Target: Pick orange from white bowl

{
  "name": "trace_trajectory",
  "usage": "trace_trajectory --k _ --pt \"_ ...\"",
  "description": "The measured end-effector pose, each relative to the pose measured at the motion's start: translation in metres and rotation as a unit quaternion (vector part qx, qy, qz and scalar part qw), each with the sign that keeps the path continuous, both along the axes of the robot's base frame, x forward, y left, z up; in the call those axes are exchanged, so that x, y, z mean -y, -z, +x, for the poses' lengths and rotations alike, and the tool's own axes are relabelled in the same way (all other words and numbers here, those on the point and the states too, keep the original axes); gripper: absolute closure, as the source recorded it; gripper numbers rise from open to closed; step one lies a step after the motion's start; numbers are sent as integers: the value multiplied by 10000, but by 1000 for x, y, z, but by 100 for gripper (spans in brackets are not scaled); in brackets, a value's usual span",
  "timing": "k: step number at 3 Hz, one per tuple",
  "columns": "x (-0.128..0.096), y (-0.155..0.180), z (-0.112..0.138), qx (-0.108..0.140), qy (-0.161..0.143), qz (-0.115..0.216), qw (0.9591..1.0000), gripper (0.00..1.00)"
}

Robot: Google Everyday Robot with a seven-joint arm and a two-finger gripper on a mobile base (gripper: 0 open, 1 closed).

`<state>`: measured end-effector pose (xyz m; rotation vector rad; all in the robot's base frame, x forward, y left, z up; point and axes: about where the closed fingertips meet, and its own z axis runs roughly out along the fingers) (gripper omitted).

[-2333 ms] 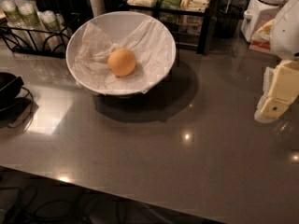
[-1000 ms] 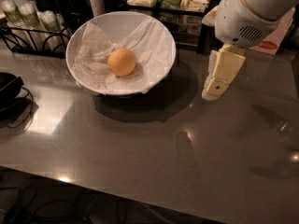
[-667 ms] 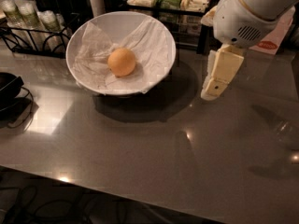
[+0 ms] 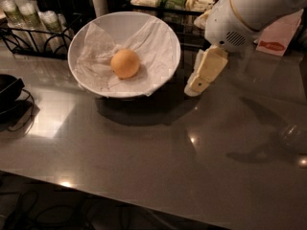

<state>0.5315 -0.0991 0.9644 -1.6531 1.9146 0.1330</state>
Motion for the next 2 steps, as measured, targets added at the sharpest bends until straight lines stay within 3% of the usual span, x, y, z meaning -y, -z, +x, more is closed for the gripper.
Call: trace_trajectory --k 1,2 --pt "-21 6 22 -57 -100 596 9982 0" --pt "-21 6 22 -56 -100 598 9981 0"
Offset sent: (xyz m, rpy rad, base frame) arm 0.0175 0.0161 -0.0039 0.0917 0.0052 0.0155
